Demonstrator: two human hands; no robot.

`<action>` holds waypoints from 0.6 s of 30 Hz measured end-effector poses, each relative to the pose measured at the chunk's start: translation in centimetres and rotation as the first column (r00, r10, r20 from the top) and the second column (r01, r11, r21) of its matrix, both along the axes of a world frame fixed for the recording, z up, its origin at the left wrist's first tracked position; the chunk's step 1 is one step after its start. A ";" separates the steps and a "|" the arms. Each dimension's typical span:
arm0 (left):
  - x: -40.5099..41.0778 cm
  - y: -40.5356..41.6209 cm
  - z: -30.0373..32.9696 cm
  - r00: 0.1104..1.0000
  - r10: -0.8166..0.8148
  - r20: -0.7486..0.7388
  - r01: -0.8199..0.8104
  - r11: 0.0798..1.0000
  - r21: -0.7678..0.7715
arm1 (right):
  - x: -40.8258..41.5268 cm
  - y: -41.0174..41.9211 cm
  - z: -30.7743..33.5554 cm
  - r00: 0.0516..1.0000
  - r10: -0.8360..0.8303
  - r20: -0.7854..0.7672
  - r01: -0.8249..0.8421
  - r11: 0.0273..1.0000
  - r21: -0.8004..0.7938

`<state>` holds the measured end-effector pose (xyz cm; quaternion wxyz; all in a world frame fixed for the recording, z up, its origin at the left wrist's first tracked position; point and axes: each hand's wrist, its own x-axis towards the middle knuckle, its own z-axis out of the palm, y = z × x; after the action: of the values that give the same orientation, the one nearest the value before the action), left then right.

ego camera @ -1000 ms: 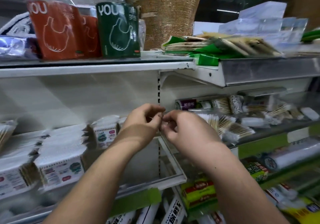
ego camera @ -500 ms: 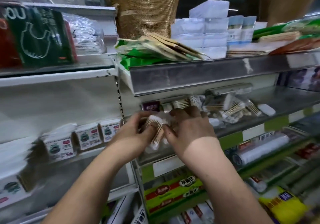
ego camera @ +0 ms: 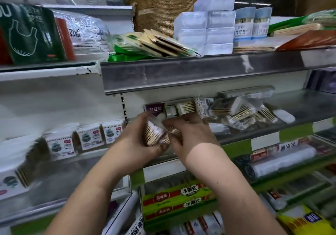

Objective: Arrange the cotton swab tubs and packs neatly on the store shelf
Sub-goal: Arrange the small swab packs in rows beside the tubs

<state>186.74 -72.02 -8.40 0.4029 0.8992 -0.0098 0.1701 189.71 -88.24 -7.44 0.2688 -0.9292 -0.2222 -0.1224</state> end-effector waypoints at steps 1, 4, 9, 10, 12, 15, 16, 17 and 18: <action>0.1 -0.1 -0.2 1.000 0.012 0.022 -0.012 1.000 -0.017 | 0.1 -0.1 0.0 1.000 0.009 -0.008 -0.009 1.000 0.005; 0.0 0.2 -0.6 0.998 0.052 0.046 -0.044 0.986 -0.163 | 0.7 -0.4 0.0 1.000 0.018 -0.024 -0.017 1.000 0.021; -0.6 0.6 -1.1 0.993 0.084 0.077 -0.055 0.946 -0.320 | 1.0 -0.6 -0.1 0.999 0.033 0.024 -0.033 0.999 0.033; -0.8 0.6 -1.1 0.993 0.088 0.077 -0.058 0.941 -0.333 | 1.0 -0.7 -0.1 0.998 0.037 0.041 -0.038 0.999 0.039; -1.2 0.7 -1.0 0.992 0.102 0.076 -0.070 0.937 -0.342 | 1.1 -0.6 0.1 0.996 0.050 0.069 -0.054 0.997 0.061; -1.9 0.9 -0.8 0.988 0.115 0.104 -0.068 0.923 -0.378 | 1.0 -0.2 0.3 0.993 0.085 0.080 -0.094 0.990 0.105; -2.2 1.1 -0.7 0.987 0.112 0.115 -0.060 0.920 -0.387 | 0.9 0.1 0.5 0.992 0.102 0.077 -0.112 0.984 0.136; -2.5 1.3 -0.6 0.986 0.118 0.121 -0.061 0.917 -0.395 | 0.8 0.4 0.7 0.990 0.122 0.074 -0.133 0.976 0.170; -2.7 1.7 -0.6 0.984 0.132 0.121 -0.071 0.909 -0.410 | 0.7 0.8 0.8 0.987 0.145 0.075 -0.157 0.968 0.198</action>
<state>184.03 -70.35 -9.03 0.5685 0.7810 0.0429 0.2547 190.45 -87.47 -6.62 0.3641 -0.8732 -0.2866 -0.1512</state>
